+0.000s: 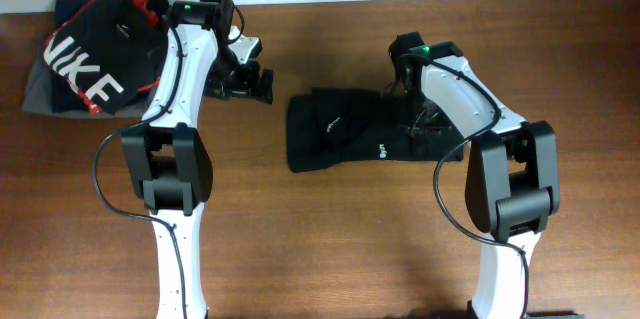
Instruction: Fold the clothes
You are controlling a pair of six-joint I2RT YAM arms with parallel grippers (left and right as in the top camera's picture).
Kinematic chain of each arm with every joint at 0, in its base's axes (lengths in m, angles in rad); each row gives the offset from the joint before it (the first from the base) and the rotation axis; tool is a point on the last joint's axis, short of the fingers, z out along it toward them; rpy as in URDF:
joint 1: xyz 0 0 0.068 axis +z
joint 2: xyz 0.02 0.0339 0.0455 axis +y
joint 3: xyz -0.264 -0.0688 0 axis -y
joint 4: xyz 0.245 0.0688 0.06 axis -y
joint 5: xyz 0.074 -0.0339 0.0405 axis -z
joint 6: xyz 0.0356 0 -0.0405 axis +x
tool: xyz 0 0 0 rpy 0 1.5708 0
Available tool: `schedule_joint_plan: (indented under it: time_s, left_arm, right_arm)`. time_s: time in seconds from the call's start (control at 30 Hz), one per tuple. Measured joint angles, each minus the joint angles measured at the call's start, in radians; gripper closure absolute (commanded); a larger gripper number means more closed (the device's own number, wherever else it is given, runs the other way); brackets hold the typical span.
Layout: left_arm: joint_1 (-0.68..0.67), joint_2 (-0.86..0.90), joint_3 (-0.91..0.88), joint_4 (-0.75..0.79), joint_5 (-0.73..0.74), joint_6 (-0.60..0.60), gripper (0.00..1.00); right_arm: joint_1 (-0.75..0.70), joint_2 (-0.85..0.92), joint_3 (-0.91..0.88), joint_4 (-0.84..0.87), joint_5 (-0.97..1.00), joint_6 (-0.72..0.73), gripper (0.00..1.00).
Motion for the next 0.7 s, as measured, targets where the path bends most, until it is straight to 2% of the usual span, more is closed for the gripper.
schedule_joint_plan:
  time_s: [0.17,0.4,0.63,0.7]
  left_arm:
    - [0.0,0.0,0.0,0.001,0.0,0.0,0.01]
    - [0.0,0.0,0.0,0.001,0.0,0.0,0.01]
    - [0.0,0.0,0.0,0.001,0.0,0.0,0.01]
    - [0.0,0.0,0.0,0.0,0.0,0.0,0.01]
  right_arm:
    - [0.0,0.0,0.039,-0.087,0.13,0.008,0.96]
    - [0.026,0.0,0.053,-0.097,0.209,0.023,0.96]
    - [0.114,0.0,0.053,-0.082,0.216,0.037,0.92]
    - [0.132,0.002,0.053,-0.082,0.212,0.04,0.87]
